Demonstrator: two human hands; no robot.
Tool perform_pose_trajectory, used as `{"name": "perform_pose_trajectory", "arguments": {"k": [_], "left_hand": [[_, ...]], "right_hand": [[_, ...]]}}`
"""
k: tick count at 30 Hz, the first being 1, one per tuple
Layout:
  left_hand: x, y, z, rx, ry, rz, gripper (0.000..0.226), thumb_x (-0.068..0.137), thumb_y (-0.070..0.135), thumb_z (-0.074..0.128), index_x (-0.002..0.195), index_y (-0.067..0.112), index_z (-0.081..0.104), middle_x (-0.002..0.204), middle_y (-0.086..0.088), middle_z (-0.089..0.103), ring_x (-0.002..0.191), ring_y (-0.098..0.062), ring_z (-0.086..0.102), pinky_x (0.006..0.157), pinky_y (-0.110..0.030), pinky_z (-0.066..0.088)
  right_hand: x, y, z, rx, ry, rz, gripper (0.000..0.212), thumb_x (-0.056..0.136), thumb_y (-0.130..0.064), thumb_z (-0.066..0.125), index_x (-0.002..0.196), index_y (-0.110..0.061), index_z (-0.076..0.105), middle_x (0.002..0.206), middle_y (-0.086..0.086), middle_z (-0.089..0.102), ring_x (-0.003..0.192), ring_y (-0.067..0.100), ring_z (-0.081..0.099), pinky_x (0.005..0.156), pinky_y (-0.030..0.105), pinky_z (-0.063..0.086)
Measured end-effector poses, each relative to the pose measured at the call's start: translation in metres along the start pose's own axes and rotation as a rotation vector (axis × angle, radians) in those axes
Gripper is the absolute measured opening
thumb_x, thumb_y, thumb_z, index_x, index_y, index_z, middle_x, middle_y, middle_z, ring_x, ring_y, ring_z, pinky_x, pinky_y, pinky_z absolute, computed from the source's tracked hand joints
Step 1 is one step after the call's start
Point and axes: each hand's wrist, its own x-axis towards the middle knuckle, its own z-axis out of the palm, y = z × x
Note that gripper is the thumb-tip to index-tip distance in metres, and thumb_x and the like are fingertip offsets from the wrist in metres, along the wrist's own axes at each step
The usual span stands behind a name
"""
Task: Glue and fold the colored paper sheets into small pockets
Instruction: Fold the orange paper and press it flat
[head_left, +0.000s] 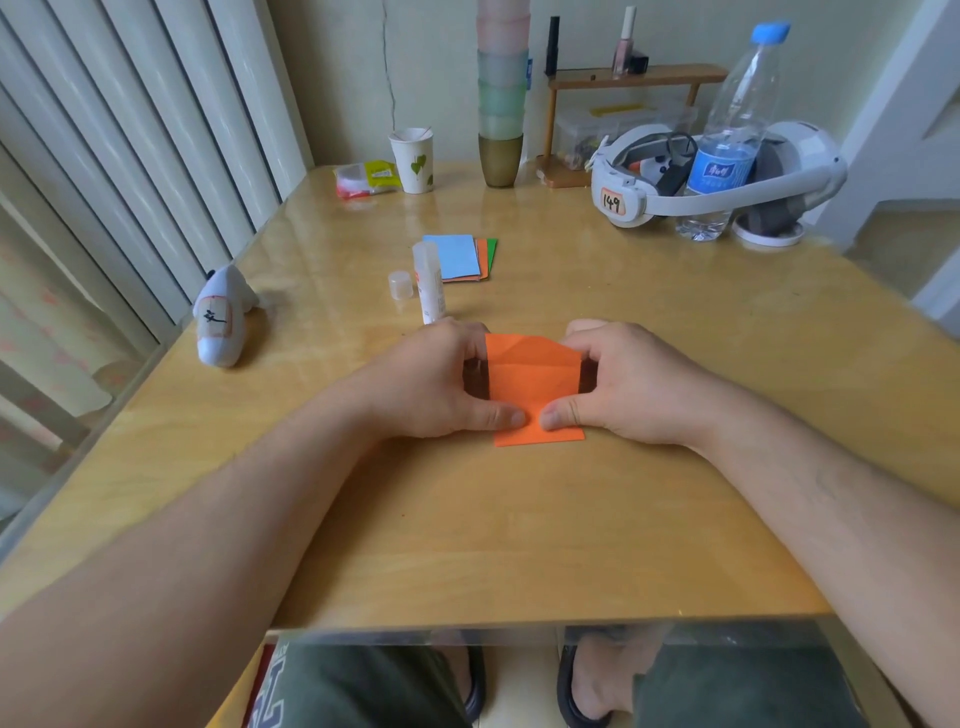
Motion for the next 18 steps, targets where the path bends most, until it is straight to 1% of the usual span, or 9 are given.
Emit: {"name": "perform_pose_trajectory", "arguments": {"k": [1,3,6,9,12,14,15,18], "left_hand": [[0.001,0.002,0.002,0.028,0.028,0.022,0.036,0.075,0.047,0.088,0.092,0.019,0.072,0.091,0.003,0.064,0.089,-0.014,0.061,0.081,-0.039,0.052],[0.003,0.005,0.003,0.059,0.055,0.066,0.033,0.077,0.043,0.088,0.084,0.017,0.068,0.086,0.002,0.061,0.088,-0.016,0.056,0.078,-0.037,0.049],[0.002,0.001,0.001,0.037,0.026,0.097,0.029,0.078,0.043,0.089,0.081,0.019,0.071,0.087,0.003,0.063,0.090,-0.016,0.058,0.079,-0.036,0.050],[0.001,-0.005,-0.001,0.042,0.017,0.059,0.034,0.077,0.047,0.089,0.083,0.019,0.072,0.088,0.006,0.062,0.091,-0.016,0.059,0.079,-0.036,0.051],[-0.001,-0.007,-0.003,0.043,0.008,0.037,0.038,0.076,0.048,0.089,0.079,0.018,0.067,0.084,0.010,0.056,0.083,-0.014,0.056,0.072,-0.031,0.049],[-0.001,-0.007,-0.004,0.041,-0.003,0.041,0.036,0.077,0.047,0.089,0.080,0.018,0.067,0.084,0.008,0.057,0.080,-0.013,0.056,0.071,-0.029,0.048],[-0.001,-0.006,-0.004,0.039,-0.005,0.043,0.036,0.077,0.047,0.089,0.082,0.018,0.069,0.086,0.007,0.058,0.081,-0.013,0.056,0.072,-0.030,0.049],[0.001,-0.004,-0.002,0.048,0.004,0.043,0.033,0.077,0.049,0.088,0.084,0.021,0.071,0.086,0.007,0.059,0.085,-0.014,0.057,0.077,-0.036,0.051]], "right_hand": [[0.001,-0.001,0.001,0.000,-0.004,-0.009,0.026,0.071,-0.035,0.095,0.072,-0.040,0.070,0.085,-0.013,0.056,0.077,0.006,0.058,0.068,0.023,0.045],[0.001,-0.002,0.002,-0.003,-0.009,-0.018,0.029,0.074,-0.035,0.093,0.068,-0.047,0.067,0.082,-0.016,0.055,0.074,0.003,0.056,0.064,0.019,0.040],[0.002,-0.002,0.001,0.002,-0.012,-0.010,0.034,0.077,-0.035,0.092,0.067,-0.055,0.066,0.081,-0.017,0.054,0.071,0.002,0.054,0.064,0.018,0.040],[0.003,0.004,-0.002,0.010,-0.020,-0.002,0.033,0.077,-0.032,0.092,0.069,-0.054,0.069,0.084,-0.017,0.056,0.074,0.001,0.056,0.068,0.021,0.041],[0.003,0.008,-0.004,0.006,-0.010,0.010,0.024,0.077,-0.030,0.093,0.075,-0.044,0.074,0.088,-0.011,0.059,0.078,0.003,0.057,0.074,0.025,0.045],[0.002,0.009,-0.005,0.004,-0.004,0.022,0.020,0.077,-0.030,0.093,0.081,-0.039,0.076,0.090,-0.011,0.060,0.081,0.005,0.058,0.077,0.027,0.047],[0.002,0.008,-0.005,0.006,0.000,0.024,0.020,0.076,-0.029,0.093,0.081,-0.038,0.076,0.090,-0.011,0.060,0.082,0.005,0.059,0.077,0.027,0.046],[0.003,0.004,-0.002,-0.005,0.020,0.026,0.025,0.076,-0.030,0.093,0.073,-0.041,0.071,0.089,-0.011,0.060,0.079,0.004,0.059,0.072,0.023,0.043]]}}
